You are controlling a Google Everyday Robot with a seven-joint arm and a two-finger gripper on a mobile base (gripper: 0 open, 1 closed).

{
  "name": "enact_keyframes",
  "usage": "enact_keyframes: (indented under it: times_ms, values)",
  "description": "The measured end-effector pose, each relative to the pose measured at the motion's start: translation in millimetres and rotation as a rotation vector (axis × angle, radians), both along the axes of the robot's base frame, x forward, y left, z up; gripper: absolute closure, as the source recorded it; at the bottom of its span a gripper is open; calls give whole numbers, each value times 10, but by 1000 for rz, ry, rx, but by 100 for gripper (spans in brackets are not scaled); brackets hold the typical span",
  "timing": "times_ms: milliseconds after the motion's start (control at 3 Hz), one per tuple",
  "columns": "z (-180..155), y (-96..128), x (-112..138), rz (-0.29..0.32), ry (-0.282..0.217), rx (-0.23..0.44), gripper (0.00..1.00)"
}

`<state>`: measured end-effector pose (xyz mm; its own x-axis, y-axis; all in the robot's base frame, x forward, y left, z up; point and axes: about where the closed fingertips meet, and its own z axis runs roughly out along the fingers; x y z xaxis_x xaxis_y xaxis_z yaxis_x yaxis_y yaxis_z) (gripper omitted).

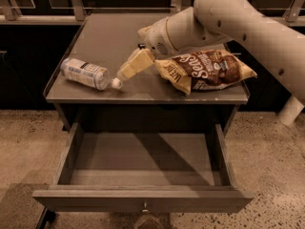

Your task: Place blue plastic bottle into top drawer

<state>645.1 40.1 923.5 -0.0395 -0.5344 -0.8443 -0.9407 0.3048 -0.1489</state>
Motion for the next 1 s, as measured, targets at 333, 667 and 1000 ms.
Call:
enact_keyframes:
  times_ms: [333, 667, 1000]
  values:
    - [-46, 233, 156, 17, 6, 35, 0]
    - [-181, 542, 230, 60, 46, 62, 0]
    - [-290, 781, 252, 83, 82, 81, 0]
